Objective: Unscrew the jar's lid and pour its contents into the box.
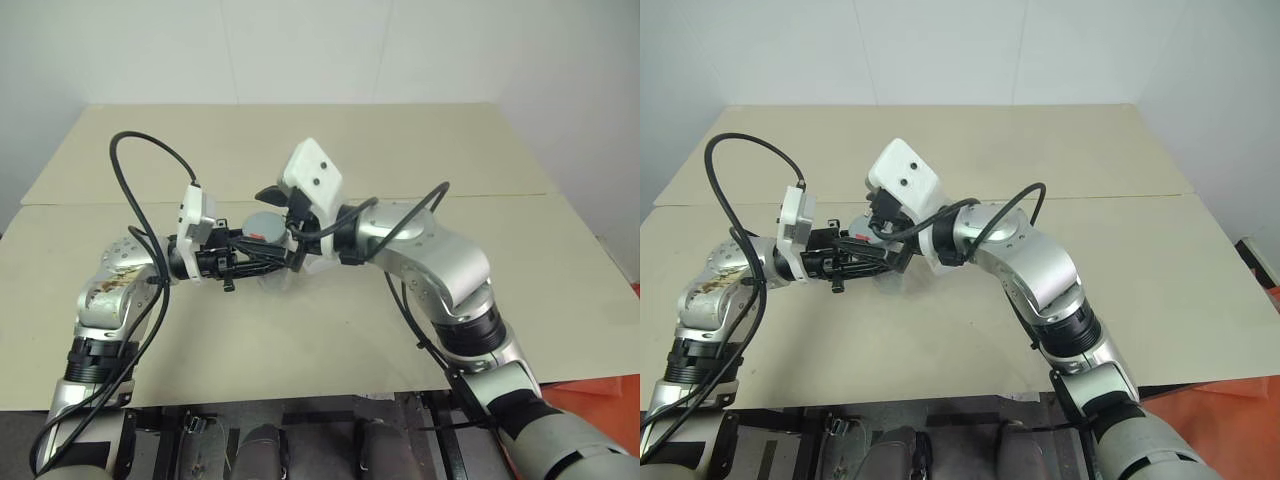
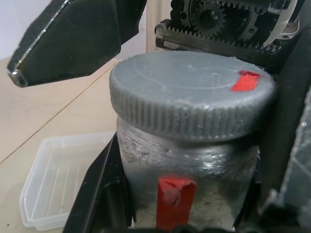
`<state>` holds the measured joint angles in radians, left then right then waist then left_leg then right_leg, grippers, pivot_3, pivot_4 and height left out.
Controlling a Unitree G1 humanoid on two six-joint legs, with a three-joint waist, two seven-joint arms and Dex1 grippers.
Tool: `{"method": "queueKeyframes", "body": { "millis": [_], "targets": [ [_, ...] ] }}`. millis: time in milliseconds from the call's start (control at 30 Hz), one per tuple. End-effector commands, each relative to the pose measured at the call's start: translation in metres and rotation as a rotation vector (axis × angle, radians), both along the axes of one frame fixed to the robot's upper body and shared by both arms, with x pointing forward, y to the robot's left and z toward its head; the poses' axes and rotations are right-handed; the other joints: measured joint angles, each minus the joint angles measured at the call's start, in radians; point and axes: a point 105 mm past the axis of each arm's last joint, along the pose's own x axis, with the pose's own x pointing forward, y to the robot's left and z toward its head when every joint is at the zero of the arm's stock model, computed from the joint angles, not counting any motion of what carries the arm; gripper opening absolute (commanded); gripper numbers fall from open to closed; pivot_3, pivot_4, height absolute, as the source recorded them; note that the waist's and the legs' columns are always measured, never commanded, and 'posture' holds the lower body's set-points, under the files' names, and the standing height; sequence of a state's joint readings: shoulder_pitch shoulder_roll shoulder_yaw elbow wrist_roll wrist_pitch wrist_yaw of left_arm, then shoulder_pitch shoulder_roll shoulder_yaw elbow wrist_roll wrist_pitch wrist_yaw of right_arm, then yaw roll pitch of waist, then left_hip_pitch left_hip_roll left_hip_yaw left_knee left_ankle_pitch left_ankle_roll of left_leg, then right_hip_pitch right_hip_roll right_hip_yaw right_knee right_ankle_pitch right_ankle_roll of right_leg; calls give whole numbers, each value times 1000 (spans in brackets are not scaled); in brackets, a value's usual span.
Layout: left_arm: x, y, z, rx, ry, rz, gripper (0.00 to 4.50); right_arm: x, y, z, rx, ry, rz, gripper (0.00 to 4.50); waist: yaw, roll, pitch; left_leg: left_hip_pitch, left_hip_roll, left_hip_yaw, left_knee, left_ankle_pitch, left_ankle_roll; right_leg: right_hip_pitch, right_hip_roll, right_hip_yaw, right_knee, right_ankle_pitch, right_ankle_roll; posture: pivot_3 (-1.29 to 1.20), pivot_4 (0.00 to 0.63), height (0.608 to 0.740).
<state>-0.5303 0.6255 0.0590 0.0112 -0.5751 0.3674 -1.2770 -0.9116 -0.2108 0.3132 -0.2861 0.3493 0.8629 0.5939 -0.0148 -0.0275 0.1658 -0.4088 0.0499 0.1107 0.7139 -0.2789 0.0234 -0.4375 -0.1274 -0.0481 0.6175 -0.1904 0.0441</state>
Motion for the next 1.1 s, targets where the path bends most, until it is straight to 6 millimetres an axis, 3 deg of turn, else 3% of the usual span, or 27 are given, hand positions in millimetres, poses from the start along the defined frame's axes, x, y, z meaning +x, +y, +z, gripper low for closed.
{"method": "queueKeyframes", "body": {
  "millis": [33, 400, 633, 867, 1000, 1100],
  "targets": [
    [-7, 2, 15, 3, -78, -25, 1986, 10, -17, 14, 21, -40, -77, 4468, 0, 0, 0, 0, 0, 0, 0, 0, 0, 0, 0, 0, 0, 0, 0, 0, 150, 740],
    [-15, 11, 17, 29, -91, -45, 1986, 20, -67, 19, 32, -57, -157, 4468, 0, 0, 0, 0, 0, 0, 0, 0, 0, 0, 0, 0, 0, 0, 0, 0, 150, 740],
    [-18, 12, 17, 37, -92, -62, 1986, 16, -79, 11, 2, -58, -159, 4468, 3, 0, 0, 0, 0, 0, 0, 0, 1, 0, 0, 0, -3, 0, 0, 0, 150, 740],
    [-8, 13, 16, 31, -93, -34, 1986, -8, -73, 11, -7, -64, -12, 4468, 1, 0, 0, 0, 0, 0, -1, 0, 1, 0, 0, 0, -3, 0, 0, 0, 150, 740],
    [2, 8, 11, 26, -88, -25, 1986, -25, -56, 20, 43, -53, 91, 4468, 2, 0, 0, 0, 0, 0, 0, -1, 1, 0, 0, 0, -3, 0, 0, 0, 150, 740],
    [5, 3, 10, 20, -90, -42, 1986, -24, -39, 24, 73, -43, 85, 4468, 0, 0, 0, 0, 0, 0, 0, 0, 1, 0, 0, 0, -2, 0, 0, 0, 150, 740]
  ]
}}
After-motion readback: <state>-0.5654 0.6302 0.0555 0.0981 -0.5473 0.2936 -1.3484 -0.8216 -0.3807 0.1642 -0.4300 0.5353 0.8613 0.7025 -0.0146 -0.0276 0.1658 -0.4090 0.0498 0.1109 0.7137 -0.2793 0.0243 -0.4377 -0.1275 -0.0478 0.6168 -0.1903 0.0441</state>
